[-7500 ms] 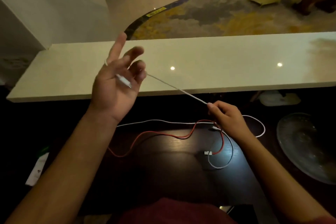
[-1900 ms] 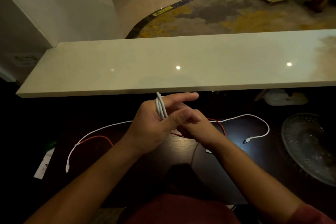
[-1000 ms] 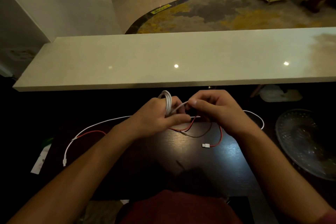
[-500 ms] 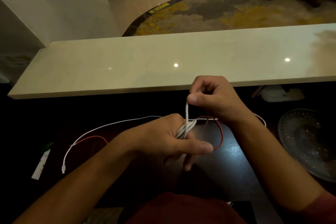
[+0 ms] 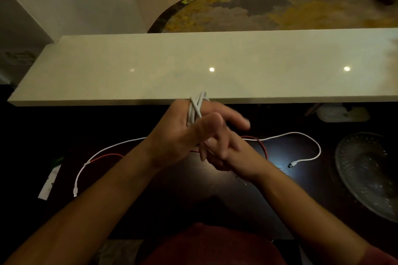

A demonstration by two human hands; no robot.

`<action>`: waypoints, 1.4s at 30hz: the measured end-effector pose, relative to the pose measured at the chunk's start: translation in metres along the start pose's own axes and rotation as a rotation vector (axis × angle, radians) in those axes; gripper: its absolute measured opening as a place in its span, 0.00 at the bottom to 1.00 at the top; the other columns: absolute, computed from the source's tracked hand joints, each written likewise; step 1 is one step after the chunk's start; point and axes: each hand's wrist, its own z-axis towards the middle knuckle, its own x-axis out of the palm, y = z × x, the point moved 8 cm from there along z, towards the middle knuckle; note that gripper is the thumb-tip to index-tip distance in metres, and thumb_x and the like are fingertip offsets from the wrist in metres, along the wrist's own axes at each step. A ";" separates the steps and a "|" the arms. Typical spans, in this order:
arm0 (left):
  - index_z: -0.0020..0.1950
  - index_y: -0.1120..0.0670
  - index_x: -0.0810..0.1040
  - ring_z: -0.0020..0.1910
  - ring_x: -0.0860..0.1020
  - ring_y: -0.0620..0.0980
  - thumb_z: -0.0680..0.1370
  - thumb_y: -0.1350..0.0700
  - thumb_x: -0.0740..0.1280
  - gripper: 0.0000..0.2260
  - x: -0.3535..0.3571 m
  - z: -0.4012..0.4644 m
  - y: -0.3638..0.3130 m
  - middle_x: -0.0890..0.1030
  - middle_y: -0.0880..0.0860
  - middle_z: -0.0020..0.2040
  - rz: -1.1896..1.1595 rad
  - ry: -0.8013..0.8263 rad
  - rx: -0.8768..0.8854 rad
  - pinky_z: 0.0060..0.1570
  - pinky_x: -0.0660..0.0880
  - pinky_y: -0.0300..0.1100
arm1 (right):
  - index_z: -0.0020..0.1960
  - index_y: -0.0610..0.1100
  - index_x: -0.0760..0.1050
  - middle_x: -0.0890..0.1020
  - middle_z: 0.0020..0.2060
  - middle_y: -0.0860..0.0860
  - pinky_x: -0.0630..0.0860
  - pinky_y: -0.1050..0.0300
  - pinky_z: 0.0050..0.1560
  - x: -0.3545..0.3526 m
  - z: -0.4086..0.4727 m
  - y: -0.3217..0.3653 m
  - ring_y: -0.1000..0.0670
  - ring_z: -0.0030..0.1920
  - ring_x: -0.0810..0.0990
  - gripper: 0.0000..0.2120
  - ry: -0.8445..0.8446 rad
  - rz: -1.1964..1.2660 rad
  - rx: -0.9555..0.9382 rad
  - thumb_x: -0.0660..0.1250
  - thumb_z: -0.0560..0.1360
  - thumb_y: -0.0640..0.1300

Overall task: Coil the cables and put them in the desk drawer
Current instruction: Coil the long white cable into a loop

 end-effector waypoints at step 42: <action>0.35 0.57 0.82 0.17 0.56 0.52 0.73 0.24 0.52 0.38 0.050 -0.016 0.022 0.62 0.50 0.19 -0.598 0.469 -0.314 0.22 0.52 0.48 | 0.45 0.46 0.76 0.78 0.31 0.52 0.68 0.59 0.29 -0.039 -0.026 0.068 0.53 0.28 0.73 0.03 -0.075 0.197 -0.323 0.70 0.75 0.42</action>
